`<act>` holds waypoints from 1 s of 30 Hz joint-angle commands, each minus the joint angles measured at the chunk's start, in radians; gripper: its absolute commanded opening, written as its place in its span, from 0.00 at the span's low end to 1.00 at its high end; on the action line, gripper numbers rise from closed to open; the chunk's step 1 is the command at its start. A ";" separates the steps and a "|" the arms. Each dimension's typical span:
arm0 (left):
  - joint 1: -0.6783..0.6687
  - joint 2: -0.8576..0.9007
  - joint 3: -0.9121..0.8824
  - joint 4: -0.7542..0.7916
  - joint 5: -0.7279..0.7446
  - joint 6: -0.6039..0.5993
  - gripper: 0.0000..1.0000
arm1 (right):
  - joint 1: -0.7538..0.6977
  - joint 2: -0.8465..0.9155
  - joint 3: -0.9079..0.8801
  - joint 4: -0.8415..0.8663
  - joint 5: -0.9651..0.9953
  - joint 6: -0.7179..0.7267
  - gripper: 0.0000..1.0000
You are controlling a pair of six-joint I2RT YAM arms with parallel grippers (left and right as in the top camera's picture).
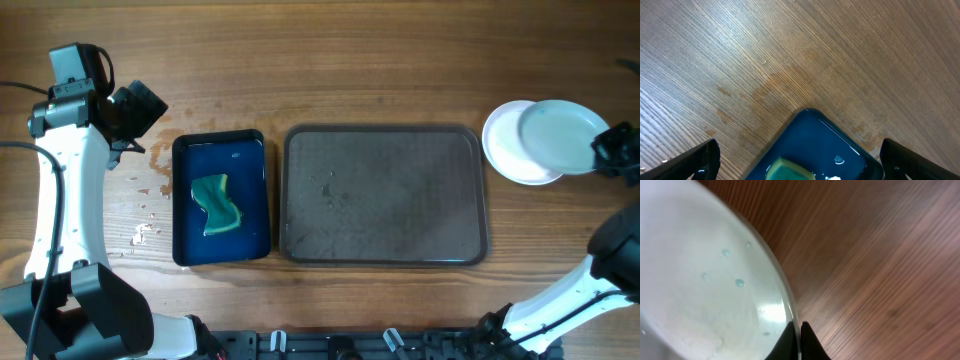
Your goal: Clean dirty plates on tray and stack at the side
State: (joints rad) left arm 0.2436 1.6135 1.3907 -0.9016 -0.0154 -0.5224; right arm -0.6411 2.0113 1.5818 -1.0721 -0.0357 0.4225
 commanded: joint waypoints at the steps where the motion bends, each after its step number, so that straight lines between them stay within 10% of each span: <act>1: -0.006 0.012 0.003 0.003 0.009 -0.017 1.00 | 0.083 -0.019 -0.097 0.063 -0.045 0.017 0.04; 14: -0.006 0.012 0.003 -0.003 0.009 -0.017 1.00 | 0.159 -0.019 -0.116 0.073 -0.024 0.100 0.06; 17: -0.006 0.012 0.003 -0.003 0.012 -0.017 1.00 | 0.159 -0.020 -0.111 0.068 -0.021 0.083 0.51; 21: -0.006 0.012 0.003 -0.003 0.027 -0.017 1.00 | 0.159 -0.046 -0.052 0.030 0.013 0.047 0.54; 25: -0.006 0.012 0.003 -0.004 0.027 -0.016 1.00 | 0.163 -0.135 0.021 0.004 0.016 -0.005 0.90; 30: -0.013 0.012 0.003 -0.038 0.026 -0.001 0.95 | 0.209 -0.343 0.060 -0.003 0.012 -0.041 0.95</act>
State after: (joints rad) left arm 0.2428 1.6138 1.3907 -0.9195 -0.0010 -0.5285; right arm -0.4732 1.8172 1.6054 -1.0721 -0.0364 0.4175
